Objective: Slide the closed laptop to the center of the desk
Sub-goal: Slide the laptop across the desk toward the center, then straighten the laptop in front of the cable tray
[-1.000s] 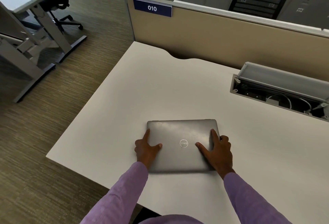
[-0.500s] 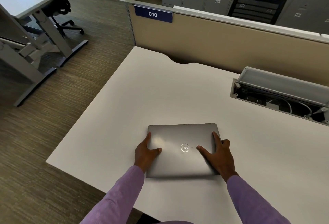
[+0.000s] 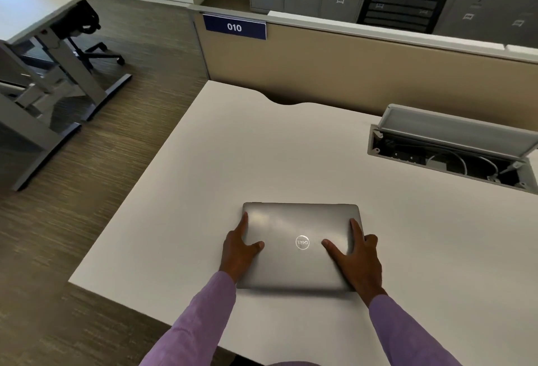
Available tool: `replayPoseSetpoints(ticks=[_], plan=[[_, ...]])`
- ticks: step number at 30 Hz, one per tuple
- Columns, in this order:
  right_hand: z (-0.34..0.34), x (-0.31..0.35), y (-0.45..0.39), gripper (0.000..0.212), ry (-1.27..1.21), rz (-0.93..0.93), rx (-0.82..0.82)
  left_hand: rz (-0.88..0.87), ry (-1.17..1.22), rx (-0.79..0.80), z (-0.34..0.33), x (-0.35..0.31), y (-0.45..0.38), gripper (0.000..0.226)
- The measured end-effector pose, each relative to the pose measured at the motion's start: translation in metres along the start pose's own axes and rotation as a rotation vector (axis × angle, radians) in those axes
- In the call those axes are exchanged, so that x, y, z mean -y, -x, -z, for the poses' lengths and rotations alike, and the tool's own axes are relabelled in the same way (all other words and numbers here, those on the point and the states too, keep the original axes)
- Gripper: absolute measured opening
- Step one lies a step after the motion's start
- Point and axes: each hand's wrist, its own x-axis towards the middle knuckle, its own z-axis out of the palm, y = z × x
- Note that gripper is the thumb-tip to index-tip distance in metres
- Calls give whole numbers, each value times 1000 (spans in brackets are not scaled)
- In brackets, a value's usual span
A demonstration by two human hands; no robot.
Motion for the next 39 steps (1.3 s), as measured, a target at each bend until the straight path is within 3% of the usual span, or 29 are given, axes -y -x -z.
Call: replayPoseSetpoints(ticks=[16,28,39], plan=[[-20,-7,35,101,26,-149,-242,-195,-294,169,4,-20,-43,94],[-26,-8,40,97,117,-142,-244,-188,-445,267,8,-19,-39,91],[-30,-11,37,95,295,-128,-234,-229,-742,396,17,-34,-33,87]])
